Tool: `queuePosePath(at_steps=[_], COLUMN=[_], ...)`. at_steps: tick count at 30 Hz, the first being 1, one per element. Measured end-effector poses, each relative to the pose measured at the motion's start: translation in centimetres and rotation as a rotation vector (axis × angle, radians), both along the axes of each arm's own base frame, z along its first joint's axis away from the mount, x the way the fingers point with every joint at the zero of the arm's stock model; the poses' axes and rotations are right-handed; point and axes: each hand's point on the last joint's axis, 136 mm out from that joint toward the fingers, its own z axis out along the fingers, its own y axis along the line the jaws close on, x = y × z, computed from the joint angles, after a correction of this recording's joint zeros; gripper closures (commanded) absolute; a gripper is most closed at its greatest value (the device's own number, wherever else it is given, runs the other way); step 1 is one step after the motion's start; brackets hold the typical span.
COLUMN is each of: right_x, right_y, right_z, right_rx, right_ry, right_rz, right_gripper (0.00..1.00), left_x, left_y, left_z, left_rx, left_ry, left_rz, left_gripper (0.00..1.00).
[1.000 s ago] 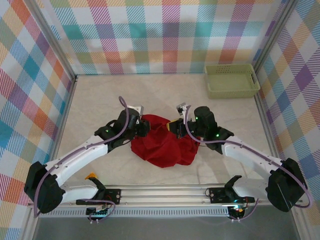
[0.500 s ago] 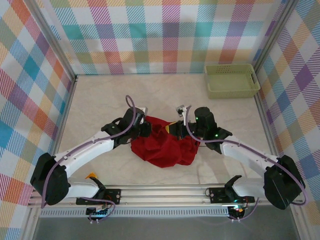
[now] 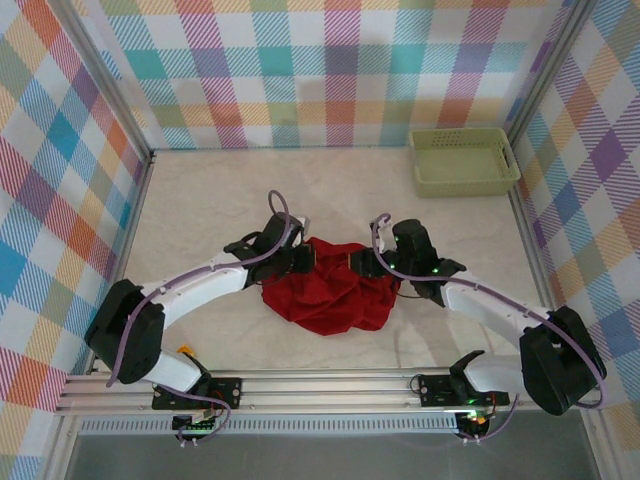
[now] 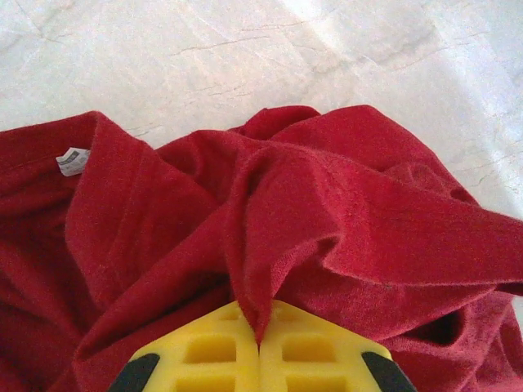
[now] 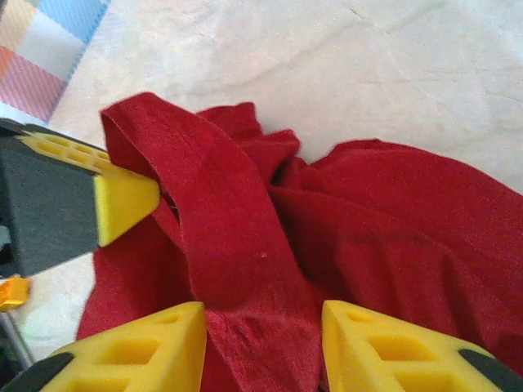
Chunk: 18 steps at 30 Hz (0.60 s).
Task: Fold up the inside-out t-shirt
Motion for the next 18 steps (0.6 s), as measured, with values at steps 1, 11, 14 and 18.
queuePosePath(at_steps=[1,11,14,18], right_x=[-0.2,-2.5,-2.0,-1.5], right_y=[-0.3,2.1,2.3,2.5], right_z=[-0.1,2.1,0.3,-2.0], right_rx=[-0.032,-0.235,-0.298,-0.362], right_ry=[-0.008,-0.121,-0.093,-0.055], right_rz=[-0.005,0.099,0.099,0.096], right_gripper=[0.55,0.51,0.48,0.47], left_x=[0.1,0.5,0.5,0.5], left_y=[-0.2,-0.6,-0.6,-0.6], left_z=[0.1,0.7,0.7,0.7], left_rx=[-0.004,-0.027,-0.027,-0.026], left_ry=[0.001,-0.014,-0.013,-0.013], left_rz=[-0.001,0.003,0.003,0.003], left_gripper=[1.00,1.00,1.00,1.00])
